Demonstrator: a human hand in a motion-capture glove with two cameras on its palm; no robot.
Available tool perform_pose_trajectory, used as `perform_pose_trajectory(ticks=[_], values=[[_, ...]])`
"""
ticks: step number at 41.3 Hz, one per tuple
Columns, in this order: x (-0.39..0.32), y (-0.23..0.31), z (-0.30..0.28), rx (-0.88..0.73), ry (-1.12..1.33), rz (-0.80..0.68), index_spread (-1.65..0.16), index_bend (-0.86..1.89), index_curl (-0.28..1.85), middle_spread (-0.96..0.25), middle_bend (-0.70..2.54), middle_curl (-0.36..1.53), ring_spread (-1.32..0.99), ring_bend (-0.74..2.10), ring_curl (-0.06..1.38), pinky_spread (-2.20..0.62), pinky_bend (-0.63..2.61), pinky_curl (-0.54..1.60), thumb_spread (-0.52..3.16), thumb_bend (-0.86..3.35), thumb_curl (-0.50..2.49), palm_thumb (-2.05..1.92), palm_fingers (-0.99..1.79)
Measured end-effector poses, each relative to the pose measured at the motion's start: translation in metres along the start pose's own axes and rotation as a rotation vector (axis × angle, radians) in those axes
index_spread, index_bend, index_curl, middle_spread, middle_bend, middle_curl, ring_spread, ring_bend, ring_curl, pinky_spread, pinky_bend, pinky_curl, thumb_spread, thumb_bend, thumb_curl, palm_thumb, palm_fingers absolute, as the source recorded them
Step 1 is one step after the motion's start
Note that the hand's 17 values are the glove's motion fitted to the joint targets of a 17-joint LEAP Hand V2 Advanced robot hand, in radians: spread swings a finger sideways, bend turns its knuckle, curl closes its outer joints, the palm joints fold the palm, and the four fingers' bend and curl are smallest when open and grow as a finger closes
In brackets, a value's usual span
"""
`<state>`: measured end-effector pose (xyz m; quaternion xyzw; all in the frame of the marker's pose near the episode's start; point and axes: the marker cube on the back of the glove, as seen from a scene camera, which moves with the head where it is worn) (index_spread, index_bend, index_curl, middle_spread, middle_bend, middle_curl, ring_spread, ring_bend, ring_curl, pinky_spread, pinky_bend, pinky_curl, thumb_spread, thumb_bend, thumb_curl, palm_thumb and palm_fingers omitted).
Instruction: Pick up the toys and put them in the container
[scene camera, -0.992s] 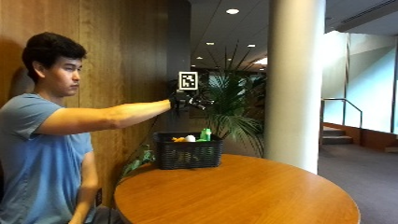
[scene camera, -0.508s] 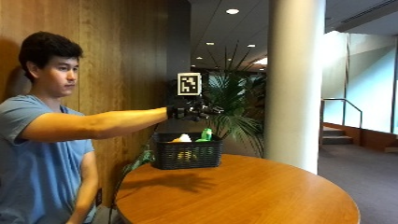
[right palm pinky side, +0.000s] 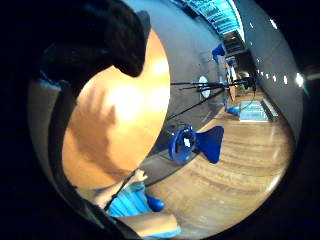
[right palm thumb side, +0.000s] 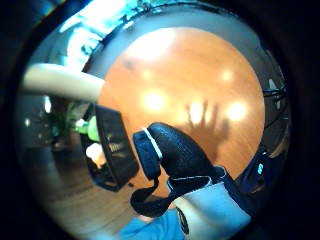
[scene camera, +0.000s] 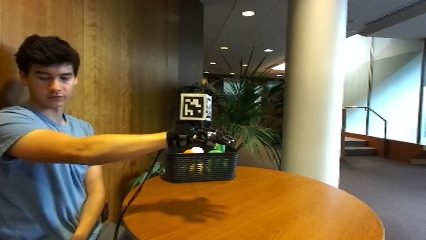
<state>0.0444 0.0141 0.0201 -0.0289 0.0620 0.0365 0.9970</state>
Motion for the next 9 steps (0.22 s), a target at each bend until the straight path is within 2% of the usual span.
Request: perform_pose_trajectory(ticks=[9], values=[[0.0079, -0.0011, 0.0019, 0.015, 0.027, 0.063, -0.27, 0.09, 0.17, 0.05, 0.19, 0.36, 0.03, 0.19, 0.38, 0.04, 1.08, 0.28, 1.13, -0.06, 0.18, -0.08, -0.17]])
